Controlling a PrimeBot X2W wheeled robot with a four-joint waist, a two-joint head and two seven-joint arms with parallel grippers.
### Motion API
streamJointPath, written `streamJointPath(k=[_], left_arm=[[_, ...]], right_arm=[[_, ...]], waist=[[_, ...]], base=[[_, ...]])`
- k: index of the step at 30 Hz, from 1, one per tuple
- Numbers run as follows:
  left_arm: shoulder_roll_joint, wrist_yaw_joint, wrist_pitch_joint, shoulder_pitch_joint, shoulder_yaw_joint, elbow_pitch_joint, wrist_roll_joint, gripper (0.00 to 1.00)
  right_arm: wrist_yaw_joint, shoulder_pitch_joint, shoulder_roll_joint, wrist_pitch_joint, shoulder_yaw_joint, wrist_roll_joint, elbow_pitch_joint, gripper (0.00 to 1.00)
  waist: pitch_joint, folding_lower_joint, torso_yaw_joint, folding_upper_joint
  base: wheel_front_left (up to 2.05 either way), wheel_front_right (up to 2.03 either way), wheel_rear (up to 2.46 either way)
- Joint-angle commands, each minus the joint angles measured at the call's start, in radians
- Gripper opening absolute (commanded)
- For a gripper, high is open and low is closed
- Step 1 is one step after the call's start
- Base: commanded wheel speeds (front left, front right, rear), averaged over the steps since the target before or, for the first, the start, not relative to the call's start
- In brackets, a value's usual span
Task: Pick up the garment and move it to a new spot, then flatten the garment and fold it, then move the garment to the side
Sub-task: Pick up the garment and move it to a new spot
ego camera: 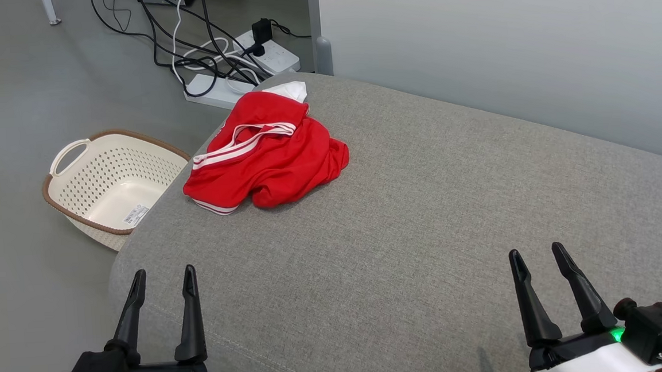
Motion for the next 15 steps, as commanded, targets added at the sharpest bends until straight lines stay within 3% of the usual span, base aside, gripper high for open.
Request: streamJointPath(k=[1,15], left_arm=[[0.003,0.007,-0.006,-0.041,0.034,-0.021,-0.005,1.00],[0.003,0.024,-0.006,-0.055,0.056,-0.014,-0.048,1.00]], right_arm=[[0.000,-0.038,-0.009,-0.010,0.026,0.005,-0.024,1.00],[0.000,-0.048,-0.037,-0.010,0.051,0.023,-0.027,1.00]], waist=[[0.000,0.0000,0.000,0.0000],[0.039,0.0000,-0.033,0.0000]], base=[[0.00,0.00,0.00],[0.00,0.00,0.00]])
